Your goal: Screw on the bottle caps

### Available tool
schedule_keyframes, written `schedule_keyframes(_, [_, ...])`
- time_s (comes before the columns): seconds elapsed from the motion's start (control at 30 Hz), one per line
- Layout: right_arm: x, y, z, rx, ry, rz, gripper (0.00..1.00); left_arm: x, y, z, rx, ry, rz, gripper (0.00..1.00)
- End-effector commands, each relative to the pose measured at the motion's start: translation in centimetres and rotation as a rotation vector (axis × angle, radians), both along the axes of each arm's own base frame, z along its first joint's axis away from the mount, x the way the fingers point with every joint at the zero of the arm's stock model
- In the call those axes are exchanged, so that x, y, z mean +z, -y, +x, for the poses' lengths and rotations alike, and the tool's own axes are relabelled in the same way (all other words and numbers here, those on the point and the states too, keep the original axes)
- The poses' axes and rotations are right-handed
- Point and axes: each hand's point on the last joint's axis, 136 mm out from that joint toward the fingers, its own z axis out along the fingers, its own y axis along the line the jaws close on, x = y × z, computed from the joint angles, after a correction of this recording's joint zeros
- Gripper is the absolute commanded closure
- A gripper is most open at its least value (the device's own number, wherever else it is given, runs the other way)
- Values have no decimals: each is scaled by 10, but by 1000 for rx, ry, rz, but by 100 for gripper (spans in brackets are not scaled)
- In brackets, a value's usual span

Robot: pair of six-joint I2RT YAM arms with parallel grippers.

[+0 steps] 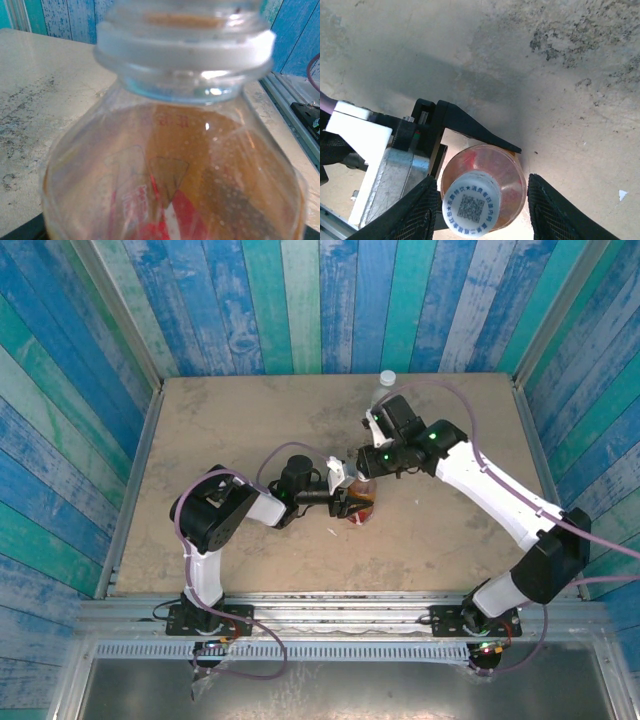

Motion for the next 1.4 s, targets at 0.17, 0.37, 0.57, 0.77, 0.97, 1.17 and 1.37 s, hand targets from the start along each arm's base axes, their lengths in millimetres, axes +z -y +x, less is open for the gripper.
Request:
schedule_keyframes(0.17, [-11,-1,-8,33,-49,1,59,-41,-10,-7,33,-111,108,47])
schedule_keyframes(0.37, [-17,-1,-13,41,-74,3,55,-42,-9,-6,34,-115,110,47])
schedule_keyframes(0.57, [-20,-2,-15,50,-82,3,59,-42,-9,-5,38,-114,110,47])
schedule_keyframes(0.77, [-19,-2,-14,59,-71,-3,68,-43,-10,-4,46,-115,113,44])
schedule_keyframes(0.97, [-15,0,-15,72,-50,-3,69,-35,-10,-3,63,-87,80,17])
schedule_keyframes(1.17, [-18,0,-17,89,-50,-3,70,-20,-9,-4,94,-48,-29,16])
schedule_keyframes(1.37, [-22,2,-19,85,-36,1,70,-16,5,-7,88,-20,-52,14])
